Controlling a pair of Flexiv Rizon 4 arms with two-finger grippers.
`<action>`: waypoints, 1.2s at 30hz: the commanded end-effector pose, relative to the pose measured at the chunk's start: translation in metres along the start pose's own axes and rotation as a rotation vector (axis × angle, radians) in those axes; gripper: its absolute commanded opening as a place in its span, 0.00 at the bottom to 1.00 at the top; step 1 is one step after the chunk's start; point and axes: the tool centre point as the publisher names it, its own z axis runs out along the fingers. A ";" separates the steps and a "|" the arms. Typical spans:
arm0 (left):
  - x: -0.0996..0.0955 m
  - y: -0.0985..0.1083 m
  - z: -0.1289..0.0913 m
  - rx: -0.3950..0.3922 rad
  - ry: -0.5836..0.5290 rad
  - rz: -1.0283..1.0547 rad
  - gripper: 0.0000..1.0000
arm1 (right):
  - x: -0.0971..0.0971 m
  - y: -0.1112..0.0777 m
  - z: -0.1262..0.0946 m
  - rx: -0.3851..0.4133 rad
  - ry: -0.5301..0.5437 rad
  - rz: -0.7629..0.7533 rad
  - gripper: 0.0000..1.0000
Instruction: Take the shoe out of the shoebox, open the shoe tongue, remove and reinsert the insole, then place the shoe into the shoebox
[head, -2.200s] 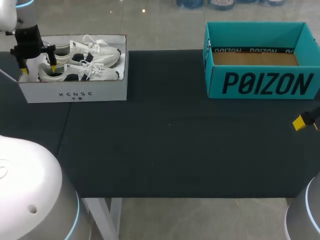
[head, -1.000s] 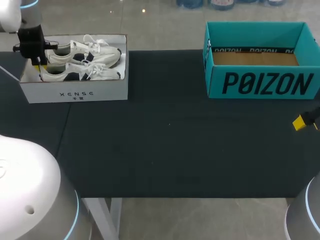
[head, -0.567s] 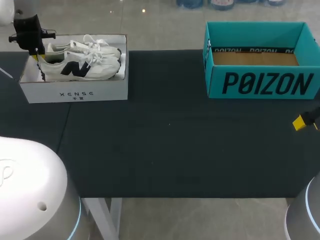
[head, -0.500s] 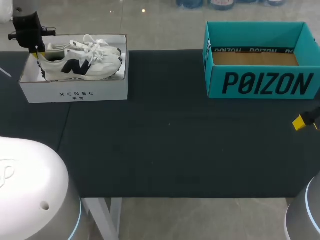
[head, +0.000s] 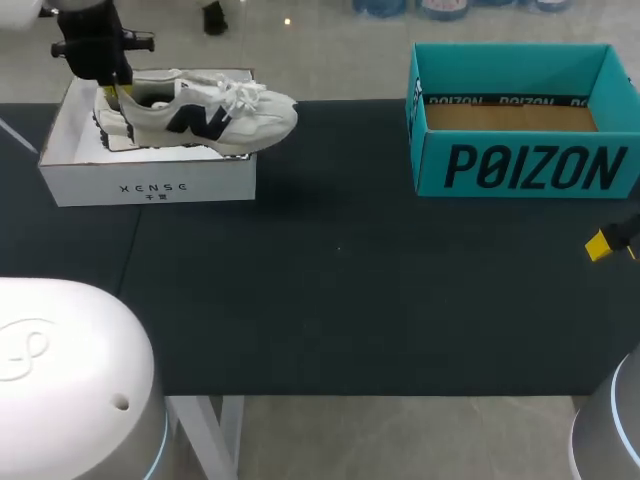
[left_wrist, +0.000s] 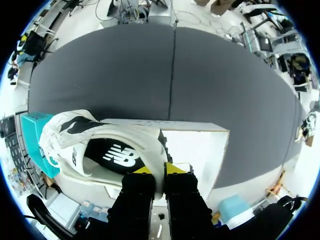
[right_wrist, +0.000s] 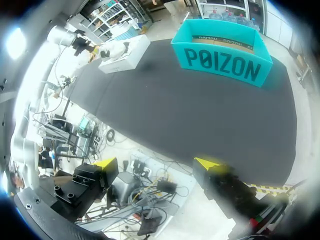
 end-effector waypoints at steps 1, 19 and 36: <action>-0.050 -0.042 -0.012 -0.130 0.016 0.012 0.00 | -0.001 0.001 0.001 0.004 -0.001 0.001 1.00; -0.238 -0.135 0.023 -0.028 -0.055 0.078 0.00 | -0.001 0.001 0.001 0.004 -0.001 0.001 1.00; -0.322 -0.196 0.087 0.064 0.001 -0.047 0.00 | -0.001 0.001 0.001 0.004 -0.001 0.001 1.00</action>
